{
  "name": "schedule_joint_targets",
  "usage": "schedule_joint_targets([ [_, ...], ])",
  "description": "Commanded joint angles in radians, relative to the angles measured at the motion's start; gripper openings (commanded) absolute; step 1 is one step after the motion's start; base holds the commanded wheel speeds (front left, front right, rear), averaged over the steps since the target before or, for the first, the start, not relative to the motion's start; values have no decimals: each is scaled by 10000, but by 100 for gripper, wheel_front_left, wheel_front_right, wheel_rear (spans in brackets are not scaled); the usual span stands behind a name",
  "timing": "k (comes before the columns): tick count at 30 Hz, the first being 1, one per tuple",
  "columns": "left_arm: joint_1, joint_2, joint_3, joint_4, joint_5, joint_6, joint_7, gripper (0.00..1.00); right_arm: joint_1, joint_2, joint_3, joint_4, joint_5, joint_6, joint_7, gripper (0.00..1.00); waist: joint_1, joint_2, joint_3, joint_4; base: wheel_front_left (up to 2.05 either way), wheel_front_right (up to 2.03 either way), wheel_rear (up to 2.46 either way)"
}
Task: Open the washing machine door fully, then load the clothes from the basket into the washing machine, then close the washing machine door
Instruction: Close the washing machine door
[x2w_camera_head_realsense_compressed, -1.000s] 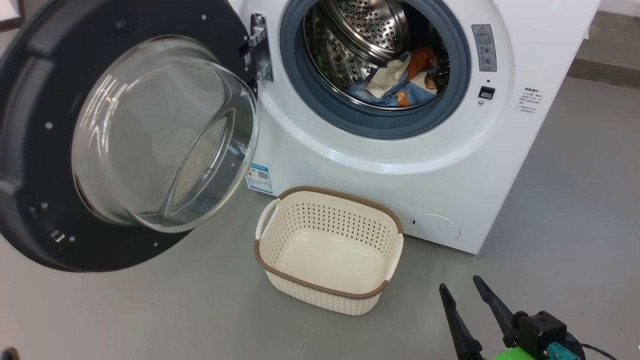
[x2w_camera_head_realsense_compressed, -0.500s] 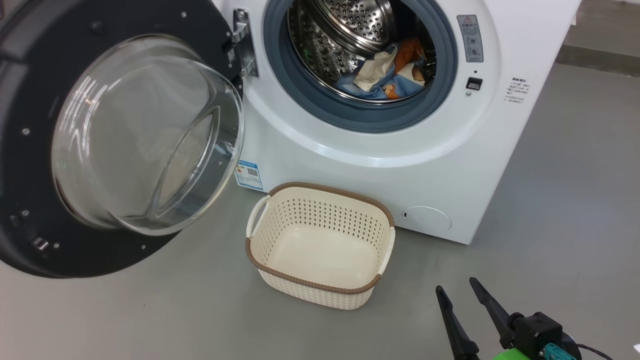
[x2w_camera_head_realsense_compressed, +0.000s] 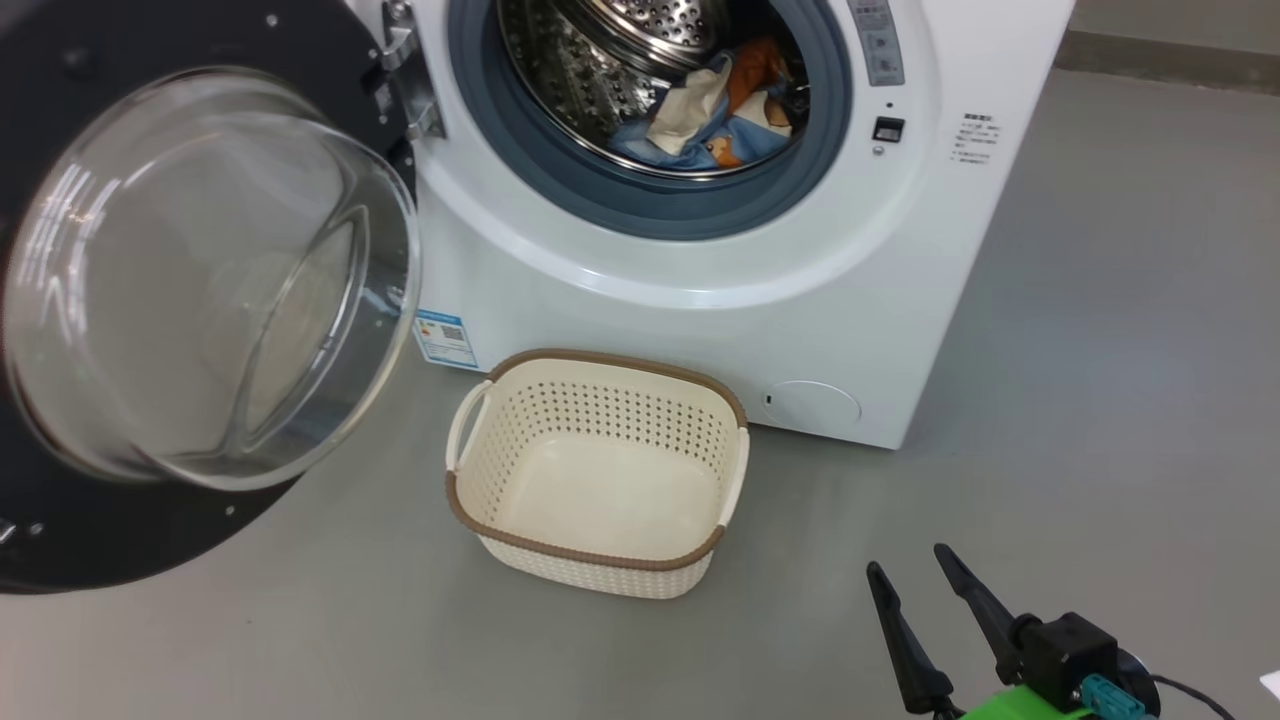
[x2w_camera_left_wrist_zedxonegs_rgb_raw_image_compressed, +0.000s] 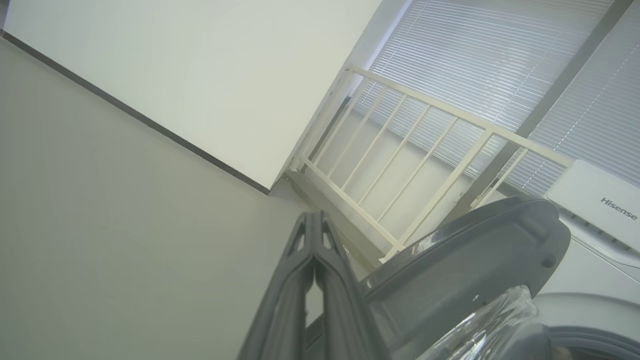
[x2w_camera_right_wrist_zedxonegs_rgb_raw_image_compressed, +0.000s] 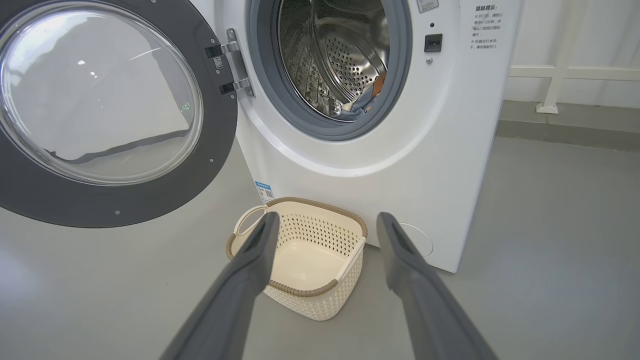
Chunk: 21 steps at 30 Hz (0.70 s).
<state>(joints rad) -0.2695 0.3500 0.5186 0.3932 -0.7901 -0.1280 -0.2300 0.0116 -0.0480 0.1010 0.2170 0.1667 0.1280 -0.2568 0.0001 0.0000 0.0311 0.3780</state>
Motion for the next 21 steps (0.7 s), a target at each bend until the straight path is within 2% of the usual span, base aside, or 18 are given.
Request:
schedule_joint_targets([
  [1,-586,920,309,204,-606,-25,278,0,-533,-22,236,-196,-169,27,-49,100,-1,0,176,-275,0,0,0],
  [4,-969,1361,458,875,-1622,-26,751,0,-603,-22,221,-201,-244,27,-49,100,-1,0,277,-475,0,0,0],
  [5,-1273,1587,562,1260,-2416,-26,1184,0,-643,-22,200,-207,-305,27,-49,100,-1,0,357,-582,0,0,0],
  [10,-1948,1864,1209,2411,-4048,-26,2193,0,-745,-22,195,-212,-418,27,-49,100,-1,0,536,-776,0,0,0],
  [14,-2387,2235,1657,3221,-4854,-26,2724,0,-881,-22,259,-217,-478,27,-49,100,-1,0,690,-1008,0,0,0],
  [21,-2494,2561,1792,3335,-5797,-26,3835,0,-979,-22,207,-226,-638,27,-49,100,-1,0,933,-1282,0,0,0],
])
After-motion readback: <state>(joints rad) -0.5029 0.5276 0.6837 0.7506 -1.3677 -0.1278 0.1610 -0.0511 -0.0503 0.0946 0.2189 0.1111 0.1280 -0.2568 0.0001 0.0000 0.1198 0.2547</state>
